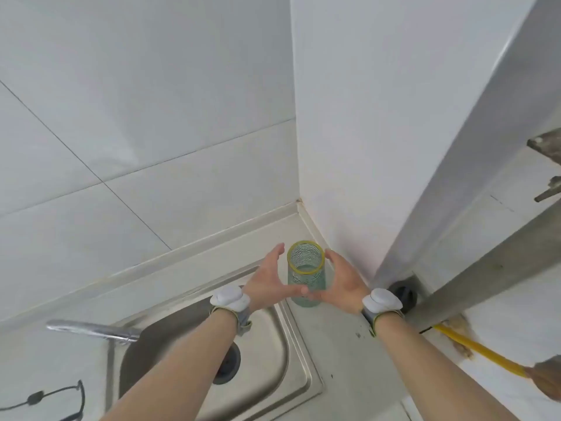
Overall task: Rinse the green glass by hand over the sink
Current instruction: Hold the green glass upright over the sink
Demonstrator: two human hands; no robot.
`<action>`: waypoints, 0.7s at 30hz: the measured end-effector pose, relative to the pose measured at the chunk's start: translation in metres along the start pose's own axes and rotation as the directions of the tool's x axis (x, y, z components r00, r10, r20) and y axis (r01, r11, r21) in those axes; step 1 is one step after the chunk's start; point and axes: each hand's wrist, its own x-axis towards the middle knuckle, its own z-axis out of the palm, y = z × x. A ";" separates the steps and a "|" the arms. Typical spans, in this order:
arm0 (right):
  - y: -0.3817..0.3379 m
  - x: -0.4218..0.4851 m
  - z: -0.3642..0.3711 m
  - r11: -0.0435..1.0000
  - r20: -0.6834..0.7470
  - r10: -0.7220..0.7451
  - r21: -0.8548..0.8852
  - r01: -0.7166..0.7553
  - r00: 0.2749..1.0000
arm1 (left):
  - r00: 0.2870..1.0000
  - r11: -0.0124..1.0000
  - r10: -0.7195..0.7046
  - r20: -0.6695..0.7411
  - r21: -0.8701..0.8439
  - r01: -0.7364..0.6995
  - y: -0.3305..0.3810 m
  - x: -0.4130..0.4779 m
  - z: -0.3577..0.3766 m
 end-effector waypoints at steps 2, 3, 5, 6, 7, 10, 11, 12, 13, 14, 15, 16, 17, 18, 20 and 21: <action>0.003 0.005 0.002 0.999 -0.017 -0.007 0.041 0.007 1.000 | 0.999 1.000 -0.019 -0.025 0.015 0.020 -0.001 0.005 0.004; 0.006 0.006 0.004 0.999 -0.016 0.000 0.048 0.000 1.000 | 0.999 0.999 -0.033 -0.030 0.008 0.034 -0.005 0.006 0.006; 0.011 0.009 0.008 0.998 -0.013 0.011 0.069 -0.010 1.000 | 0.997 0.997 -0.063 -0.035 -0.041 0.061 -0.010 0.009 0.012; 0.013 0.010 0.011 0.997 -0.014 0.016 0.076 -0.015 1.000 | 0.997 0.996 -0.067 -0.033 -0.058 0.065 -0.012 0.010 0.016; 0.016 0.012 0.013 0.996 -0.019 0.015 0.083 -0.013 1.000 | 0.997 0.996 -0.065 -0.040 -0.071 0.062 -0.015 0.012 0.019; 0.022 0.017 0.020 0.997 -0.036 0.003 0.080 0.000 0.999 | 0.996 0.993 -0.060 -0.062 -0.105 0.053 -0.019 0.017 0.028; 0.025 0.020 0.022 0.996 -0.043 -0.003 0.084 0.007 0.999 | 0.996 0.992 -0.057 -0.066 -0.117 0.049 -0.020 0.018 0.031; 0.027 0.021 0.024 0.996 -0.048 -0.010 0.090 0.015 0.999 | 0.996 0.990 -0.053 -0.066 -0.131 0.044 -0.021 0.018 0.033; 0.028 0.022 0.026 0.995 -0.057 -0.015 0.102 0.021 0.998 | 0.997 0.989 -0.043 -0.067 -0.147 0.032 -0.022 0.018 0.036; 0.029 0.022 0.028 0.994 -0.060 -0.013 0.112 0.020 0.998 | 0.997 0.986 -0.038 -0.068 -0.162 0.026 -0.023 0.018 0.037; 0.029 0.021 0.029 0.992 -0.066 -0.012 0.123 0.020 0.998 | 0.997 0.983 -0.038 -0.071 -0.180 0.024 -0.024 0.019 0.040; 0.028 0.021 0.029 0.991 -0.072 -0.019 0.134 0.028 0.997 | 0.997 0.980 -0.039 -0.072 -0.199 0.024 -0.025 0.019 0.041; 0.028 0.020 0.031 0.989 -0.079 -0.023 0.141 0.034 0.997 | 0.996 0.977 -0.046 -0.079 -0.212 0.028 -0.026 0.019 0.042; 0.027 0.019 0.032 0.989 -0.083 -0.031 0.140 0.043 0.996 | 0.995 0.977 -0.048 -0.090 -0.212 0.028 -0.026 0.019 0.043; 0.026 0.018 0.034 0.987 -0.089 -0.033 0.154 0.047 0.995 | 0.991 0.974 -0.061 -0.119 -0.222 0.034 -0.026 0.019 0.046; 0.026 0.018 0.036 0.986 -0.096 -0.030 0.162 0.045 0.995 | 0.989 0.973 -0.064 -0.135 -0.229 0.032 -0.026 0.020 0.047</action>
